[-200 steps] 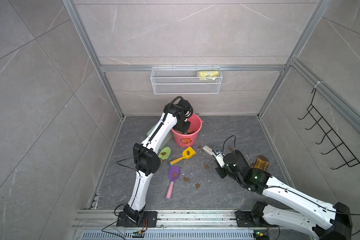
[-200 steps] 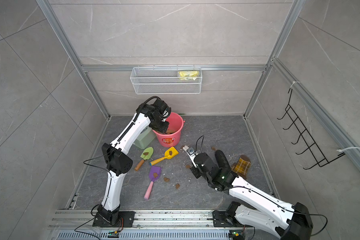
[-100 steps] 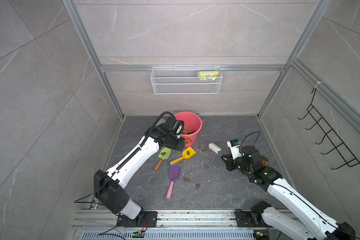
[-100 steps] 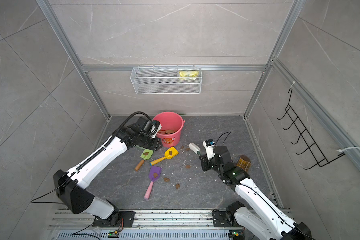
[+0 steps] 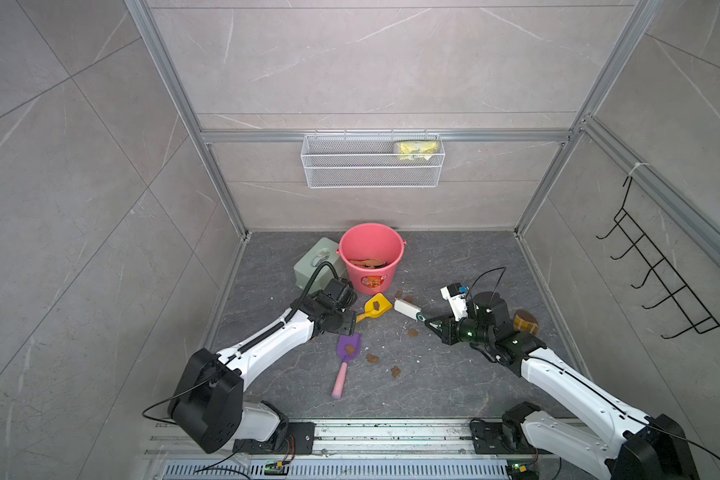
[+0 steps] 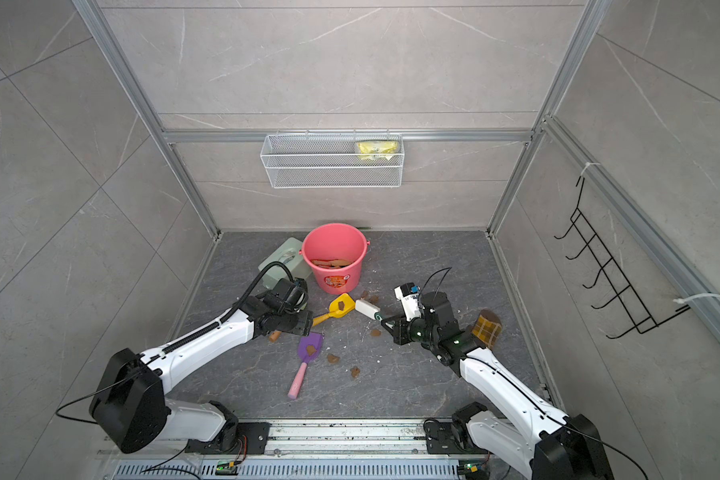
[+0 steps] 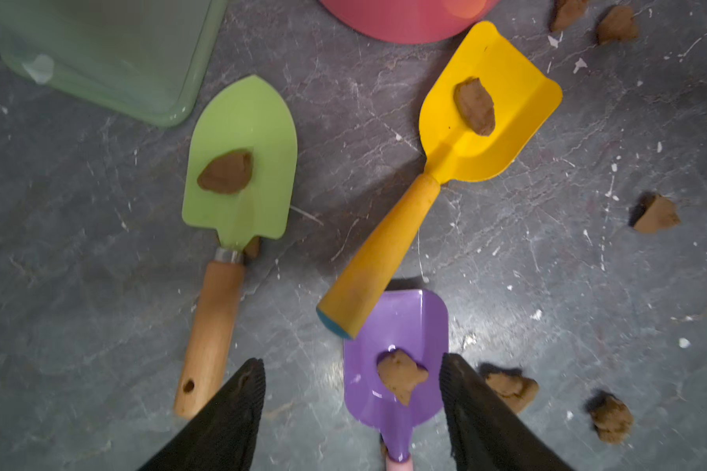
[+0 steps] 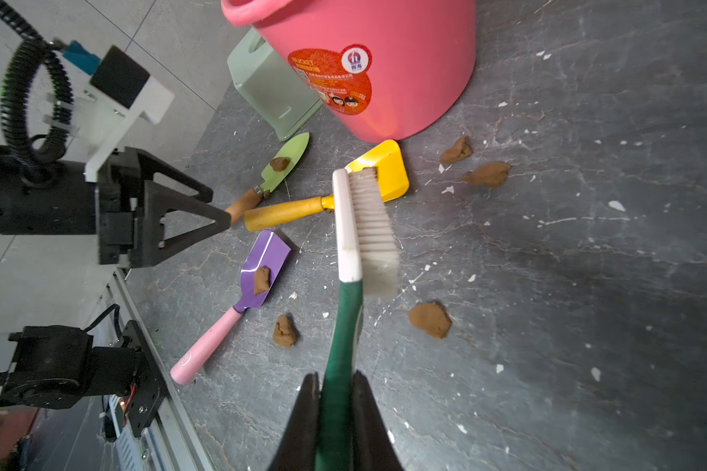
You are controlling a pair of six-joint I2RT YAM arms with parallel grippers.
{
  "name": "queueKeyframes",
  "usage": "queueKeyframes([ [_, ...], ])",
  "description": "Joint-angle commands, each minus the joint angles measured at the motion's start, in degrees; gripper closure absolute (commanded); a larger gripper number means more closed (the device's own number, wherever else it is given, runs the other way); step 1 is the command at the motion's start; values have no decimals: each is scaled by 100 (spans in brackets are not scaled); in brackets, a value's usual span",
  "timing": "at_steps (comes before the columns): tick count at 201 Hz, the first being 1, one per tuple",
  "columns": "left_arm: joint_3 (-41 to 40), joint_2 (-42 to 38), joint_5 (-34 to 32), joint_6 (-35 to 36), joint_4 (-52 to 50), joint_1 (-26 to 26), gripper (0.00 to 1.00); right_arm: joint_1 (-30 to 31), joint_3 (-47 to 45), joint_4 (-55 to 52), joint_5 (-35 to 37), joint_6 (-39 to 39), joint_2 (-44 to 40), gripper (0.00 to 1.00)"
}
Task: Brush the soil off the hand trowel and place it into the bucket
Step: Pick up the hand trowel from the center of the board.
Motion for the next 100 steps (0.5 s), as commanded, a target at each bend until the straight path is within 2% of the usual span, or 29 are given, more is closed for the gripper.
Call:
queueKeyframes([
  [1,142,486,-11,537,876,32,23,14,-76,240,-182,162,-144,100],
  [35,301,1187,456,881,1183,19,21,14,-41,140,-108,60,-111,100],
  [66,399,1644,437,1032,1130,-2,21,20,-18,142,-72,51,-74,100],
  [100,294,1850,757,1084,1267,-6,31,15,-20,176,-66,60,-8,100],
])
